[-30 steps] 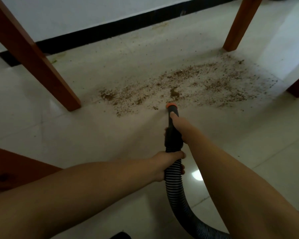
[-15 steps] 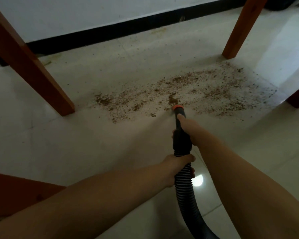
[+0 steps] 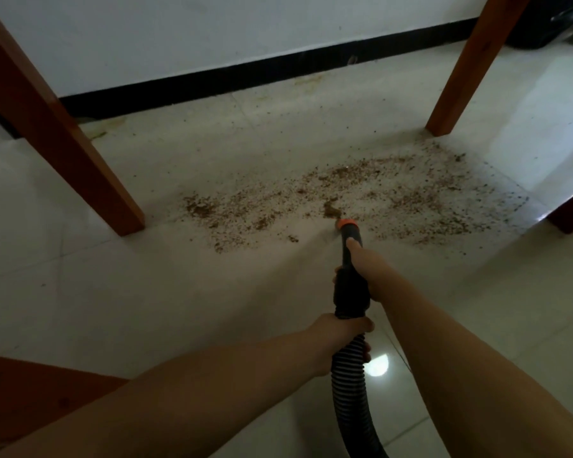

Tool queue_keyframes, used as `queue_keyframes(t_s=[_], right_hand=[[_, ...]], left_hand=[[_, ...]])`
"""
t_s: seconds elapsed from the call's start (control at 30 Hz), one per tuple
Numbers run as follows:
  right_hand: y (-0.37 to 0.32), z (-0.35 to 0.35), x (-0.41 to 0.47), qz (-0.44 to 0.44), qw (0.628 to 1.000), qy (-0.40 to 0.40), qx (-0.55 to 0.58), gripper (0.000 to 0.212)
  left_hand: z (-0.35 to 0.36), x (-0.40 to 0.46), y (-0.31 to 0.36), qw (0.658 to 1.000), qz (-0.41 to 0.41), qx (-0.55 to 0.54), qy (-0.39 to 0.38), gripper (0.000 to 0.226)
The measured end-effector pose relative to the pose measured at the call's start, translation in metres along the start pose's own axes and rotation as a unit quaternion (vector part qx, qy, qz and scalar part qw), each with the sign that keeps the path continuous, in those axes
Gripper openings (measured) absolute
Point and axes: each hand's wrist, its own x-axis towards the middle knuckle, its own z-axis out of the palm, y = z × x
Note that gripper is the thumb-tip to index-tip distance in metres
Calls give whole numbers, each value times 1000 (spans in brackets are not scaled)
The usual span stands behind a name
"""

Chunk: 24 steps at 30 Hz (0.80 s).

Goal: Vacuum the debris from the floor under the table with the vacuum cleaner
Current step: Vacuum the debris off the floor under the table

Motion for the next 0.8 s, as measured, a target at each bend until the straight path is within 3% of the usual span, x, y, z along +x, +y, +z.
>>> queue_keyframes(t_s=[0.17, 0.33, 0.53, 0.8], right_hand=[[0, -32, 10, 13, 999, 32, 31, 79], [-16, -27, 4, 18, 999, 24, 17, 74], [-29, -20, 45, 11, 1000, -2, -13, 93], [-63, 1, 5, -1, 998, -25, -53, 74]], left_hand=[[22, 9, 8, 999, -5, 34, -6, 15], [21, 16, 17, 1000, -3, 17, 9, 16], [17, 21, 29, 999, 10, -5, 30, 15], [10, 28, 42, 998, 6, -31, 47, 16]])
